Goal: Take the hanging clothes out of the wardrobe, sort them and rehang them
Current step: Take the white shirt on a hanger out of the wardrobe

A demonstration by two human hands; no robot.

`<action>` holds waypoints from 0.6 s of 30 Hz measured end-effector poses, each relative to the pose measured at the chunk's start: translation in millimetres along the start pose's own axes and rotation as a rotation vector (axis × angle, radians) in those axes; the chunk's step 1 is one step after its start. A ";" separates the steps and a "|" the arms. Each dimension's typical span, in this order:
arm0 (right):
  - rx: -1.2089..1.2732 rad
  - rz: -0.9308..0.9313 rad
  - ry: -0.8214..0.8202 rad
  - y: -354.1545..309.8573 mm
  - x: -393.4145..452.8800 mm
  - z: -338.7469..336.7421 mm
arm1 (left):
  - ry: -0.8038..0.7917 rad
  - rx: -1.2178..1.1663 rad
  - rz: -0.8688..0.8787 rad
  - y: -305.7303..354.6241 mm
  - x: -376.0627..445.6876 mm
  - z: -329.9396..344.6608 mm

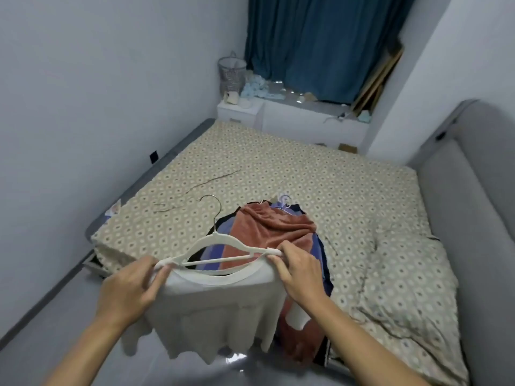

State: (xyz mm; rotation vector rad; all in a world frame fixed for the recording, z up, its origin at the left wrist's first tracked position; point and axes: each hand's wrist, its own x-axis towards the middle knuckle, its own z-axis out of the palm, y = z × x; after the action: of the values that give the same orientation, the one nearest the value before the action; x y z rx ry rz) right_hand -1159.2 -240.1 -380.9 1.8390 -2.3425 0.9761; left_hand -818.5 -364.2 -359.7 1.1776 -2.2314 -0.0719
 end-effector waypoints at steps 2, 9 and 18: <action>-0.038 0.082 0.042 9.9 -3.9 -7.1 | -0.033 -0.047 0.076 -0.9 27.1 23.2; -0.164 0.310 0.184 21.3 -18.9 -30.8 | -0.136 -0.175 0.292 5.6 104.6 85.7; -0.204 0.470 0.226 54.2 -3.1 -32.0 | -0.209 -0.268 0.400 28.7 168.5 148.7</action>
State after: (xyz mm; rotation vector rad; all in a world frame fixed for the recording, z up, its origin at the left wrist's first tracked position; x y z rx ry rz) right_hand -1217.4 -216.0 -381.3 1.0673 -2.6576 0.8716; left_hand -990.0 -509.2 -389.4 0.5919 -2.5030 -0.3323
